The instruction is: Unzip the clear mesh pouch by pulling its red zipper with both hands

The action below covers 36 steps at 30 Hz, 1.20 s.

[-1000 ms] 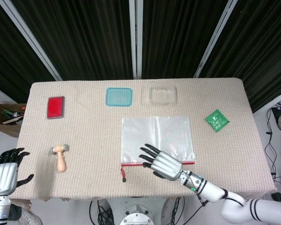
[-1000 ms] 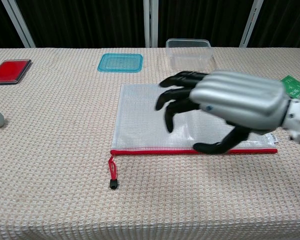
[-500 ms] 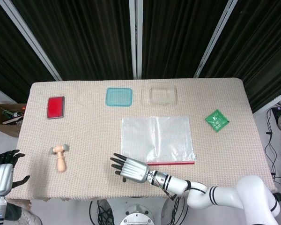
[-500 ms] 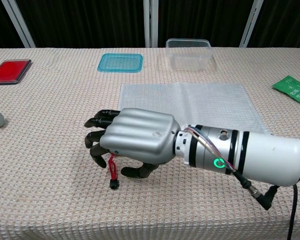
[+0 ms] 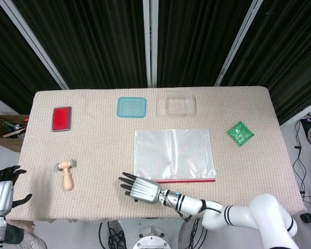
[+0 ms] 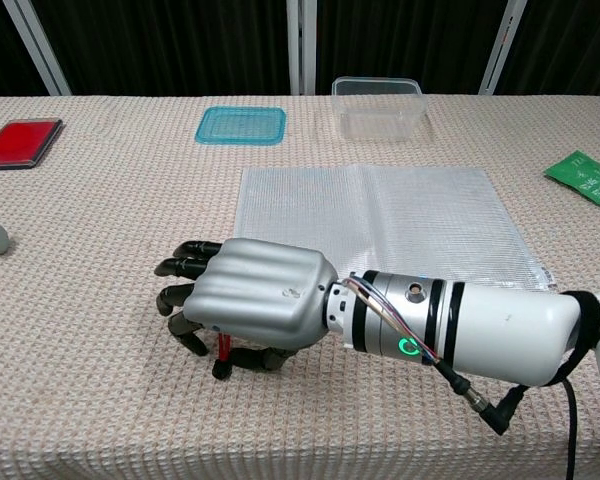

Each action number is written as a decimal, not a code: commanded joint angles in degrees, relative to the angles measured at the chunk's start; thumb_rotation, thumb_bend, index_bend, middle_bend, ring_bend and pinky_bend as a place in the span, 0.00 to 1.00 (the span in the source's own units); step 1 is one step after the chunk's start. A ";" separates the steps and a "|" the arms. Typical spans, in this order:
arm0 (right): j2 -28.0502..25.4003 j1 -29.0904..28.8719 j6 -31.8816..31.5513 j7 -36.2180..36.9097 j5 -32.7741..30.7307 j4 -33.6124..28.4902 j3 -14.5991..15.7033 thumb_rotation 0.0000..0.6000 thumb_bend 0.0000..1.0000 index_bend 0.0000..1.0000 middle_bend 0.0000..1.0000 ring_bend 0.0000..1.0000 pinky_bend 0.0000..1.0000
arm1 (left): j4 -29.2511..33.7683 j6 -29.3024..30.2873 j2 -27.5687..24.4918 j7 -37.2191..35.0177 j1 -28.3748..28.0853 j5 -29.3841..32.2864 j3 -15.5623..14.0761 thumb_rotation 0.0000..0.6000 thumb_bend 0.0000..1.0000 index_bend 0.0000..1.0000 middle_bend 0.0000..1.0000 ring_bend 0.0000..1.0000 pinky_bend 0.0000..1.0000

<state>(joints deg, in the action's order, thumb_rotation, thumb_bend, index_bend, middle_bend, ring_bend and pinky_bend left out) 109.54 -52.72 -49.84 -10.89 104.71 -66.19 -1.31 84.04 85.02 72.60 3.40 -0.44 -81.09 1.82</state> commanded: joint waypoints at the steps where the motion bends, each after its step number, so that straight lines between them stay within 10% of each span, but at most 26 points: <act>1: 0.18 -0.30 -0.35 0.49 -0.25 0.31 0.19 1.00 0.34 0.46 0.19 0.00 0.00 | 0.06 -0.01 -0.05 0.00 0.00 -0.02 0.01 1.00 0.09 0.28 0.18 0.16 0.16; 24: 0.59 -1.57 -5.89 2.41 -0.24 1.11 1.70 1.00 0.49 0.74 0.26 0.00 0.00 | 0.37 -1.75 -0.25 -0.67 -1.25 -0.93 -0.03 1.00 0.09 0.28 0.17 0.16 0.16; 36: -6.37 -1.14 -16.91 5.03 2.46 -5.83 -1.15 1.00 0.52 0.89 0.32 0.01 0.00 | -4.56 -12.96 3.94 -19.71 -13.06 -8.87 1.12 1.00 0.09 0.28 0.17 0.16 0.16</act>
<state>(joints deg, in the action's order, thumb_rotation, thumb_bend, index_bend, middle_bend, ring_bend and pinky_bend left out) 104.06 -53.70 -65.80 -6.25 106.64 -71.17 -1.70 81.53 75.19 74.58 -11.36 -9.60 -86.93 2.43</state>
